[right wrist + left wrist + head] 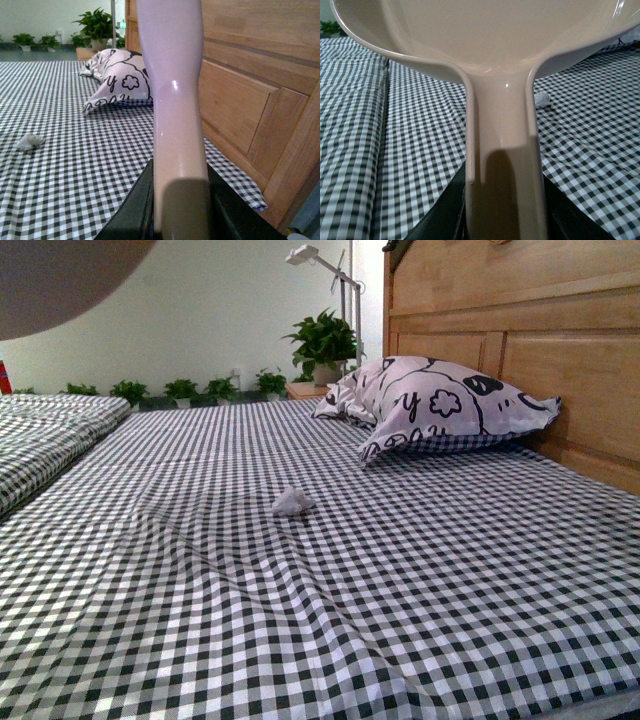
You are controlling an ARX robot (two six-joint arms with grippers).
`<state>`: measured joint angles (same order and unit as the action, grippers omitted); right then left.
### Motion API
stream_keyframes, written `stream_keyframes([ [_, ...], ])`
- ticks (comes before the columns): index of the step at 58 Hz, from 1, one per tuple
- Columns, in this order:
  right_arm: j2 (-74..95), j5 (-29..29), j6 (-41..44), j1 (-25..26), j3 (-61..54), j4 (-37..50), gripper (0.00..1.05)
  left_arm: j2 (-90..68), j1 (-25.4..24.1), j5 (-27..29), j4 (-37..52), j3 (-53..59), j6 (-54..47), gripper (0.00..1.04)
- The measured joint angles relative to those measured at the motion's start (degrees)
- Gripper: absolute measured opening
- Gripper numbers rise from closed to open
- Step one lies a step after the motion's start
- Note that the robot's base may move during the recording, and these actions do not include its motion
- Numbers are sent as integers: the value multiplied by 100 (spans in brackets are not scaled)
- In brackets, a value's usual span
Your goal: Clean up trash
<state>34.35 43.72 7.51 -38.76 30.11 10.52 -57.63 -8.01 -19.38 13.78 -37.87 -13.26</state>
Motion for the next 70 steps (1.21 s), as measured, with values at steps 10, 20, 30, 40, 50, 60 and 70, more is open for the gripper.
stream_keyframes([
  [10,0,-2,0,0,0,0,21,-1864,-59,-356,-208,-800,-1266,26],
  [20,2,-2,0,0,0,0,21,-3171,-94,-579,-756,-1572,-1873,26],
  [30,0,0,0,0,0,0,21,-3882,46,-459,-1141,-2347,-2341,26],
  [40,0,0,0,0,0,0,21,-4634,223,-391,-1786,-3191,-2765,26],
  [50,0,0,0,0,0,0,21,-5254,256,-295,-2396,-3919,-3038,26],
  [60,0,0,0,0,0,0,21,-5698,236,-334,-2905,-4614,-3075,26],
  [70,0,0,0,0,0,0,21,-6000,229,-411,-3493,-5300,-3123,26],
])
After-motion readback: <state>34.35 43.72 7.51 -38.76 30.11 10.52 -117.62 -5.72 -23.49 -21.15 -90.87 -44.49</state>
